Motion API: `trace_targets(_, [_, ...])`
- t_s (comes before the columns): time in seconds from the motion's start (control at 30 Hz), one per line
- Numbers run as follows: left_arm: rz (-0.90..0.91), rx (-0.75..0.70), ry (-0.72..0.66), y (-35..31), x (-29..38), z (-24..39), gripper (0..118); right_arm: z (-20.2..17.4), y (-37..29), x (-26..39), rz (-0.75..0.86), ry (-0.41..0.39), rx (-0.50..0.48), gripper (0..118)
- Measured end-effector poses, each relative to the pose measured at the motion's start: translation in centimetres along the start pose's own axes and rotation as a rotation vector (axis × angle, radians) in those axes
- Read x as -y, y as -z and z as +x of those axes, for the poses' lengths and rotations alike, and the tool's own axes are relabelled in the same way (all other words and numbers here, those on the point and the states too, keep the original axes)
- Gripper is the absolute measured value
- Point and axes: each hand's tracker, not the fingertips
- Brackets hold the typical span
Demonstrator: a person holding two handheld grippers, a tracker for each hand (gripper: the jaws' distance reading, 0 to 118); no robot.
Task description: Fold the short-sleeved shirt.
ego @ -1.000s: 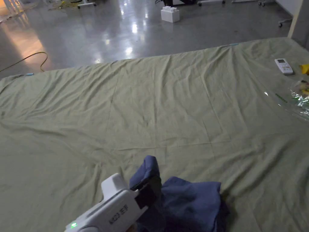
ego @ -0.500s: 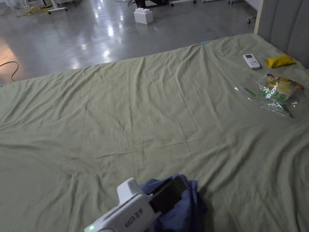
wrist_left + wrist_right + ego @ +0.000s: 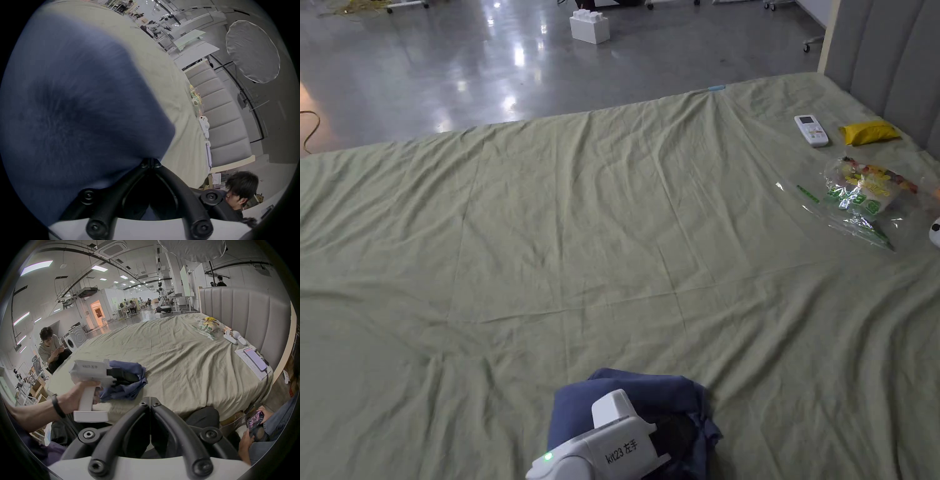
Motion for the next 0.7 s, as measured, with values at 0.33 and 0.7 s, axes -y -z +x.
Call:
trace_targets(0.33, [0.368,0.063,0.066,-20.1,-1.9,-1.1,1,-2.8,13.9,-4.2,-0.055,-0.007,-0.238,0])
trace_targets(0.7, [0.109,0.136,-0.076,-15.9,-3.3,-11.5,112,-4.1,24.9,-3.9,-0.402,-0.058,-0.087,0])
